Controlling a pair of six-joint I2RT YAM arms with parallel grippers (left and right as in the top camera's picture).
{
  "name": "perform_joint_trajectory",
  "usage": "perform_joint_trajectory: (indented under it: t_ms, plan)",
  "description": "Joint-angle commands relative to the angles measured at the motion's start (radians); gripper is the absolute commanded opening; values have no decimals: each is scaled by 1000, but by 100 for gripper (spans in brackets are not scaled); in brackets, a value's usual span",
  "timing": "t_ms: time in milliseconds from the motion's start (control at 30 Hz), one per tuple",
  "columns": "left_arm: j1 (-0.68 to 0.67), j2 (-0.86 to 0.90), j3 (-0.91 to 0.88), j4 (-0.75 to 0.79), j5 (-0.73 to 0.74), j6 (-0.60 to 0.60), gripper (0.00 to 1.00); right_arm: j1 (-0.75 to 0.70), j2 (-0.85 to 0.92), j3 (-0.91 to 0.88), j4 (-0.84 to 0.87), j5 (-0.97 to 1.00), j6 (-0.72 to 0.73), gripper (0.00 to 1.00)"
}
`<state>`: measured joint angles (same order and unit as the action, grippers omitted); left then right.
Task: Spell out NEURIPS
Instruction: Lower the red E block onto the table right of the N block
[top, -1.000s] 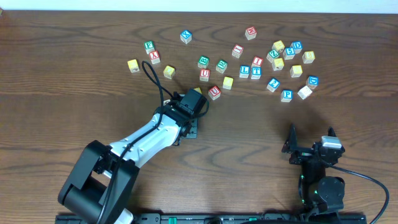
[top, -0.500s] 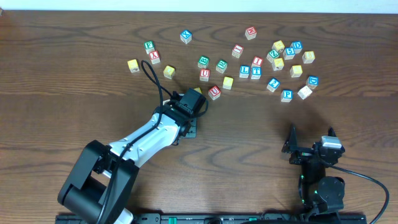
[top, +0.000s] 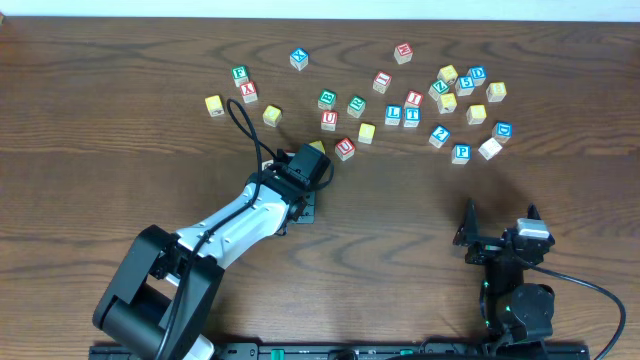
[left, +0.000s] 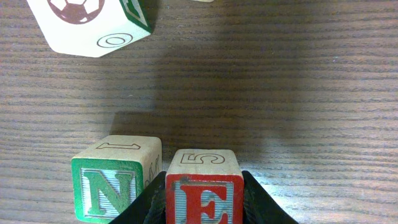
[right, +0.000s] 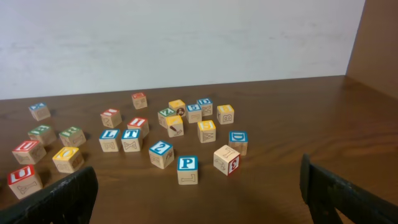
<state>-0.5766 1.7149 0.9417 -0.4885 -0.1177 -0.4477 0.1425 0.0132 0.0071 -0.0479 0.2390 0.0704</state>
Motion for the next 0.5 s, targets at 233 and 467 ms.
perform_joint_trajectory:
  t_ms: [233, 467]
  plan:
    - [5, 10, -11, 15, -3, 6, 8, 1, 2, -2, -5, 2, -8, 99]
    - [5, 11, -11, 21, -3, 6, 8, 1, 2, -2, -5, 1, -8, 99]
